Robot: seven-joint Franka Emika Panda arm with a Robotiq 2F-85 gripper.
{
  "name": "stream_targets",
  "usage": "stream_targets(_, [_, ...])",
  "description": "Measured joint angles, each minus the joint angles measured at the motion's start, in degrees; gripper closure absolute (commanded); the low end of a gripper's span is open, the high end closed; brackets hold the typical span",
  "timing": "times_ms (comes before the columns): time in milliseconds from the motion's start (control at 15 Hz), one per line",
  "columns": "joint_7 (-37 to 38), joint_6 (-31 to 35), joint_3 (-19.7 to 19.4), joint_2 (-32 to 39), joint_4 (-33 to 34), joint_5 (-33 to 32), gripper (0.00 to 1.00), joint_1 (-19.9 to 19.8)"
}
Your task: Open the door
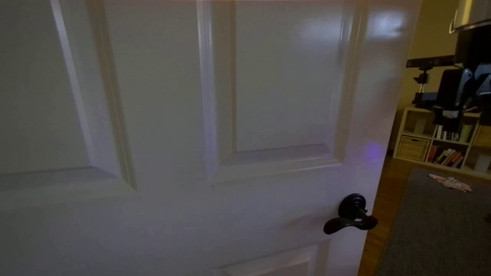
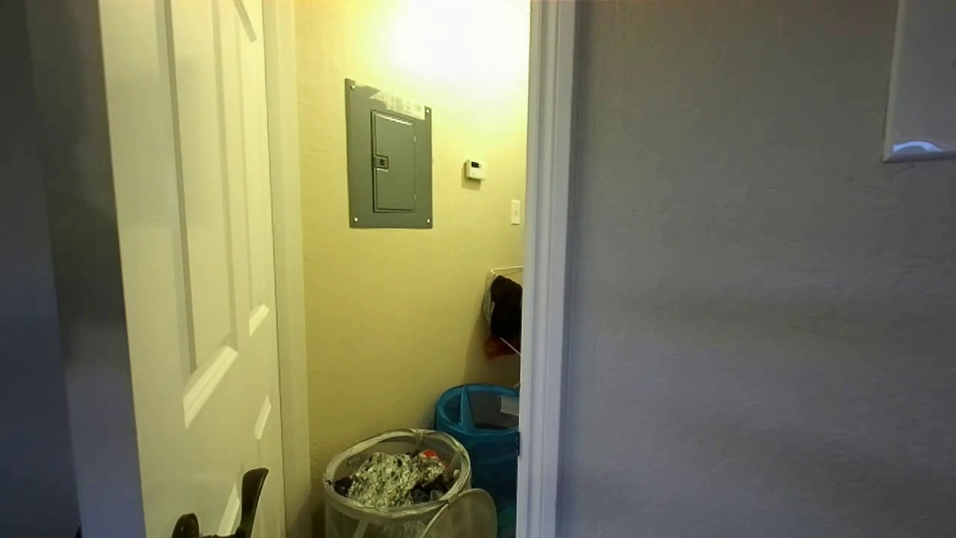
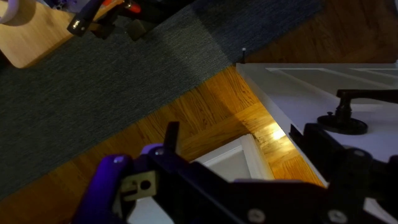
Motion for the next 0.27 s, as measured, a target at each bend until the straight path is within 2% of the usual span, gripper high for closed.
stream_targets(267, [0.04, 1.61, -0.01, -1.89, -1.57, 1.18, 0.0, -0.14])
